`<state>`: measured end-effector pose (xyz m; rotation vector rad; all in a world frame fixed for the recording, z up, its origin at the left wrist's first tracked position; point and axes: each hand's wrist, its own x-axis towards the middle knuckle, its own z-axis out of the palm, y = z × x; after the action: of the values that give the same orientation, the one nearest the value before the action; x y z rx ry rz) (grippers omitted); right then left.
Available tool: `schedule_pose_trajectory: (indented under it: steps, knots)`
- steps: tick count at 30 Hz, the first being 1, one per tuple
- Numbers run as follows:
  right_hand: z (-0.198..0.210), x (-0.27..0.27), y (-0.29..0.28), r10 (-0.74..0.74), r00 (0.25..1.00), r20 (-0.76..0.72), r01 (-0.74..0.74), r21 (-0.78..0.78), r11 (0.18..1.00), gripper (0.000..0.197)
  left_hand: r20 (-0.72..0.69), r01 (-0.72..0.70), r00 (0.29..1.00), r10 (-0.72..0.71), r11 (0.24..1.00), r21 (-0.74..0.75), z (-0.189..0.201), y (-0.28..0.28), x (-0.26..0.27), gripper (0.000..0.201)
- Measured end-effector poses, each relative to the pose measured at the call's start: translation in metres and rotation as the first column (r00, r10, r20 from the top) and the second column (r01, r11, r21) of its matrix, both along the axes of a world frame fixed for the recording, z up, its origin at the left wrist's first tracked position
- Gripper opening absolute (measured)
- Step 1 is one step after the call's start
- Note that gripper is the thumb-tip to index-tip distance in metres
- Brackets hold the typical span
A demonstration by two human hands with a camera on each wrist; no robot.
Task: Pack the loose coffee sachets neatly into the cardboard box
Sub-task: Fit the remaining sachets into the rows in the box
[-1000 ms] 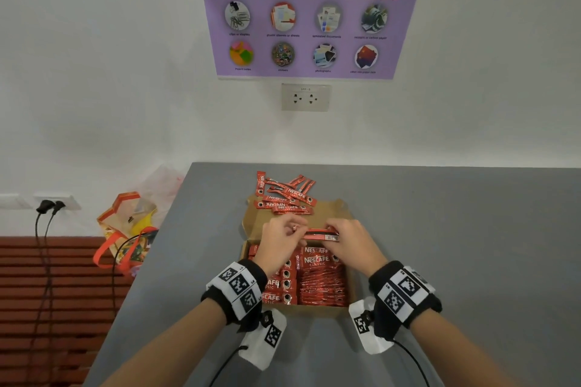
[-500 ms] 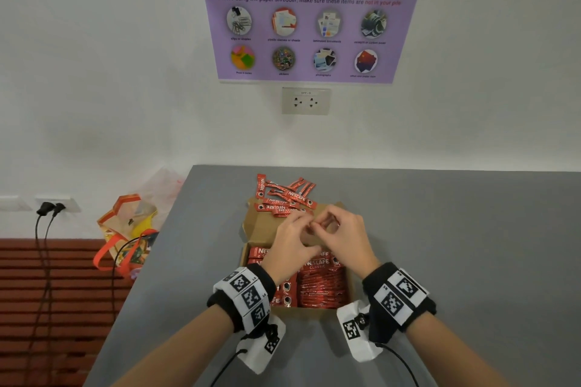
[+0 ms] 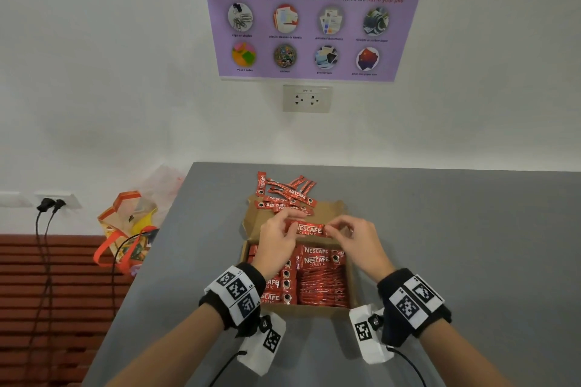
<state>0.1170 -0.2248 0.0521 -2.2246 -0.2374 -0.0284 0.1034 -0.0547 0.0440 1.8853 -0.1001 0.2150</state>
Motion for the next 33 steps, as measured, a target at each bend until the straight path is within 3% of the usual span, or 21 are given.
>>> schedule_pose_trajectory:
  steps: [6, 12, 23, 25, 28, 33]
  knots:
    - [-0.006, -0.003, -0.02, 0.13, 0.956, -0.264, -0.183, -0.19, 0.964, 0.009, -0.152, 0.189, 0.976, -0.155, 0.951, 0.244, -0.012, 0.004, -0.004, 0.008]
    - [-0.013, -0.008, -0.022, 0.119, 0.938, -0.325, -0.196, -0.214, 0.957, 0.015, -0.199, 0.274, 0.955, -0.219, 0.907, 0.32, -0.023, 0.0, -0.009, 0.01]
    - [-0.012, -0.009, -0.015, 0.094, 0.963, -0.252, -0.172, -0.308, 0.936, 0.004, -0.114, 0.238, 0.971, -0.209, 0.866, 0.44, -0.034, -0.003, -0.013, 0.008]
    - [-0.009, -0.008, -0.015, 0.065, 0.983, -0.17, -0.107, -0.251, 0.962, 0.017, -0.068, 0.193, 0.981, -0.182, 0.869, 0.455, -0.034, -0.003, -0.012, 0.011]
    - [-0.001, -0.009, -0.01, 0.013, 0.999, -0.04, -0.016, -0.07, 0.997, 0.035, -0.036, 0.179, 0.983, -0.179, 0.902, 0.393, -0.026, -0.006, -0.011, 0.014]
    - [0.007, -0.007, 0.015, -0.004, 0.996, 0.091, -0.002, 0.071, 0.997, 0.04, -0.077, 0.385, 0.923, -0.378, 0.913, 0.134, -0.007, -0.025, -0.018, 0.018]
